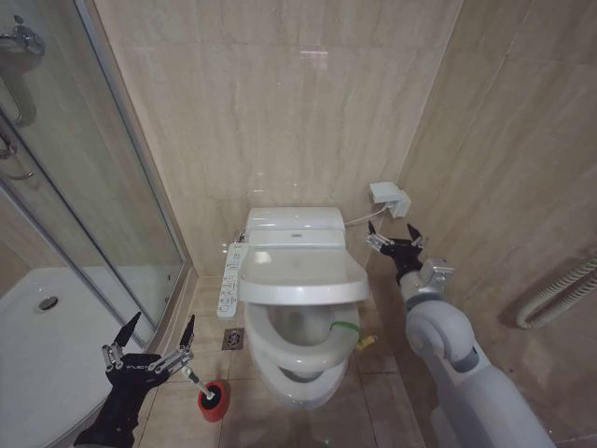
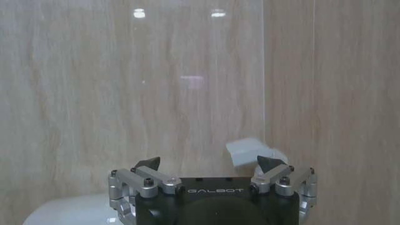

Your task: Open the toilet lid, clean the toilet bowl with a toilet brush, close the toilet lid, and flush.

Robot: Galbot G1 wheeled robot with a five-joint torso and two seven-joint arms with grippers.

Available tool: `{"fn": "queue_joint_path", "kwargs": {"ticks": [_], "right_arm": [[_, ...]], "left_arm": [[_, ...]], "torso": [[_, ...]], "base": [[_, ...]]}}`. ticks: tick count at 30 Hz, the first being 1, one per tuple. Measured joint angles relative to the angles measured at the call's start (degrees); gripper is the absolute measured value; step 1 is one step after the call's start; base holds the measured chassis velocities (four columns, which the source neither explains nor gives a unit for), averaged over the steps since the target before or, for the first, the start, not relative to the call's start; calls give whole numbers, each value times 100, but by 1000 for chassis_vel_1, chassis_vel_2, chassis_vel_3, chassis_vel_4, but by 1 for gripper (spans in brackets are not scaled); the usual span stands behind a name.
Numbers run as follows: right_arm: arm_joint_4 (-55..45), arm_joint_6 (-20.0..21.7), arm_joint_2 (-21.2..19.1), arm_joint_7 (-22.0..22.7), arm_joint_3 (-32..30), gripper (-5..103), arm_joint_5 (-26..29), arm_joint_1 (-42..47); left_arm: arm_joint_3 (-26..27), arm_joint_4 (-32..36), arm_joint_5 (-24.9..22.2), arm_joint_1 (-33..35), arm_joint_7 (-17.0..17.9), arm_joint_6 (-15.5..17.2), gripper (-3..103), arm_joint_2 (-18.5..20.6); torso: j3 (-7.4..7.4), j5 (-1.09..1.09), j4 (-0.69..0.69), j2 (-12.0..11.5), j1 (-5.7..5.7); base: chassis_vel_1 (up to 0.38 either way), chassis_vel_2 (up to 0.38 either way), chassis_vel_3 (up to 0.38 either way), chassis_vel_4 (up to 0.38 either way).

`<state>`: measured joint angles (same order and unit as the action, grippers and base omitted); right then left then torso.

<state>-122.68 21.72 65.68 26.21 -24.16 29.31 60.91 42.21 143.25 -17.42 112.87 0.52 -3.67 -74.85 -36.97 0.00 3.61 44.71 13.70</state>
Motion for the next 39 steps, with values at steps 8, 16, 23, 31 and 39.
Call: {"fn": "queue_joint_path", "kwargs": {"ticks": [8, 16, 23, 31, 39], "right_arm": [[-271, -101, 382, -82, -53, 100, -413, 774], [-597, -434, 850, -736, -116, 100, -1074, 1799], [-1048, -676, 1244, -1551, -343, 100, -1437, 2493], [-1191, -1089, 1603, -2187, -626, 100, -1901, 3051], [-1426, -1278, 1840, -2417, -822, 100, -2258, 3561]], "left_arm": [[0, 0, 0, 0, 0, 0, 100, 0], [0, 0, 0, 0, 0, 0, 100, 0], [0, 0, 0, 0, 0, 0, 100, 0], [0, 0, 0, 0, 0, 0, 100, -1], [0, 0, 0, 0, 0, 0, 100, 0]], "torso": [[0, 0, 1, 0, 0], [1, 0, 0, 0, 0], [1, -1, 0, 0, 0], [0, 0, 0, 0, 0], [0, 0, 0, 0, 0]], "base": [[0, 0, 0, 0], [0, 0, 0, 0], [0, 0, 0, 0], [0, 0, 0, 0], [0, 0, 0, 0]]}}
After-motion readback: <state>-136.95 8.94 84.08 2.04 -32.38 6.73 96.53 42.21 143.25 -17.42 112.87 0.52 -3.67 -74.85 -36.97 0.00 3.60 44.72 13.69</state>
